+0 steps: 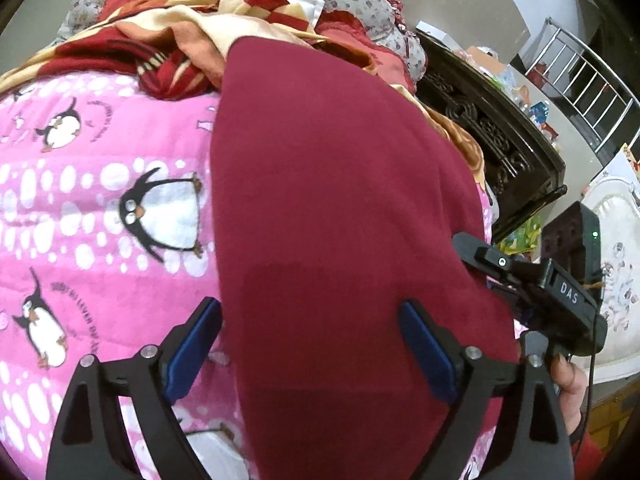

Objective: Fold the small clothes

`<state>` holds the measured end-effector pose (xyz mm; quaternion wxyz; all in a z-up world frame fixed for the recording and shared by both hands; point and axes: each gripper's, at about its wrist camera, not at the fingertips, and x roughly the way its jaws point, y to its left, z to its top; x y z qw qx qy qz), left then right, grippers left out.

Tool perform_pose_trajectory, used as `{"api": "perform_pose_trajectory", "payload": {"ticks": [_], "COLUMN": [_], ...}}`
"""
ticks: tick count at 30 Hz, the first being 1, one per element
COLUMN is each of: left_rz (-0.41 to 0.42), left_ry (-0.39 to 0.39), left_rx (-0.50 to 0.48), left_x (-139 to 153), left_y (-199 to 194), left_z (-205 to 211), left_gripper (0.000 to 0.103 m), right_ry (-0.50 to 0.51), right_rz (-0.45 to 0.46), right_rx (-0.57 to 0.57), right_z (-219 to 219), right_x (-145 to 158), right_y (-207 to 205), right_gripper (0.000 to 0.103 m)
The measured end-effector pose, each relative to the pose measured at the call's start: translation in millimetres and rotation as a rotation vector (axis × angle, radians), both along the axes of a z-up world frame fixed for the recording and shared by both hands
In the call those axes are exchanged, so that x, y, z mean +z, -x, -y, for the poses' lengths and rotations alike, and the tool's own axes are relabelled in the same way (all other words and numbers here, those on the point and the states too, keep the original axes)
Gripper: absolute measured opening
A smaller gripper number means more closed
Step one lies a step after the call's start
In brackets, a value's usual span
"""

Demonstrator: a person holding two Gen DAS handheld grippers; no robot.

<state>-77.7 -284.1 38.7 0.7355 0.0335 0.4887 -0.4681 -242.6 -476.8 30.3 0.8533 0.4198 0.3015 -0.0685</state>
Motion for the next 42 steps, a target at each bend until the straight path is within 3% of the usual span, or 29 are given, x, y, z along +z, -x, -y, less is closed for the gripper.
{"api": "perform_pose_trajectory", "payload": {"ticks": [7,9,10,11,12,14,16,18,22,26,31,33,35,42], "left_rz": [-0.043,-0.049,-0.056,-0.059,-0.053,-0.038,-0.036,-0.035,-0.048,-0.062,-0.073,-0.059,-0.016,0.142], "left_ry": [0.010,0.015,0.023,0.024,0.019,0.016,0.022,0.028,0.020,-0.027,-0.131,-0.158,-0.141,-0.163], "left_rx": [0.016,0.010,-0.004,-0.010,-0.008,-0.015,-0.021,-0.036,-0.049,-0.050,-0.037,-0.017,0.014,0.108], "left_x": [-13,-12,-11,-9,-6,3,14,28,51,56,20,3,3,27], "left_y": [-7,-6,-5,-4,-2,1,5,10,25,43,58,61,61,66], "left_z": [10,12,13,18,17,14,7,-4,-38,-80,-108,-110,-113,-125], "left_gripper": [0.101,0.098,0.089,0.084,0.082,0.065,0.051,0.046,0.046,0.047,0.049,0.061,0.073,0.081], "right_ry": [-0.017,0.053,0.075,0.096,0.123,0.152,0.137,0.109,0.107,0.073,0.032,0.041,0.034,0.242], "right_rz": [0.003,-0.032,-0.039,-0.041,-0.048,-0.052,-0.035,-0.001,0.003,-0.019,-0.133,-0.201,-0.189,-0.196], "right_rx": [-0.014,0.007,0.010,0.011,0.010,0.008,0.007,0.018,0.073,0.141,0.179,0.159,0.142,0.135], "right_z": [-6,-13,-15,-17,-20,-25,-28,-35,-60,-93,-124,-124,-122,-139], "right_x": [-2,4,7,10,16,25,35,46,67,68,22,3,3,61], "right_y": [-10,-15,-16,-15,-12,-5,4,13,24,37,40,37,40,55], "right_gripper": [0.095,0.094,0.089,0.079,0.075,0.059,0.055,0.051,0.051,0.051,0.053,0.059,0.060,0.061]}}
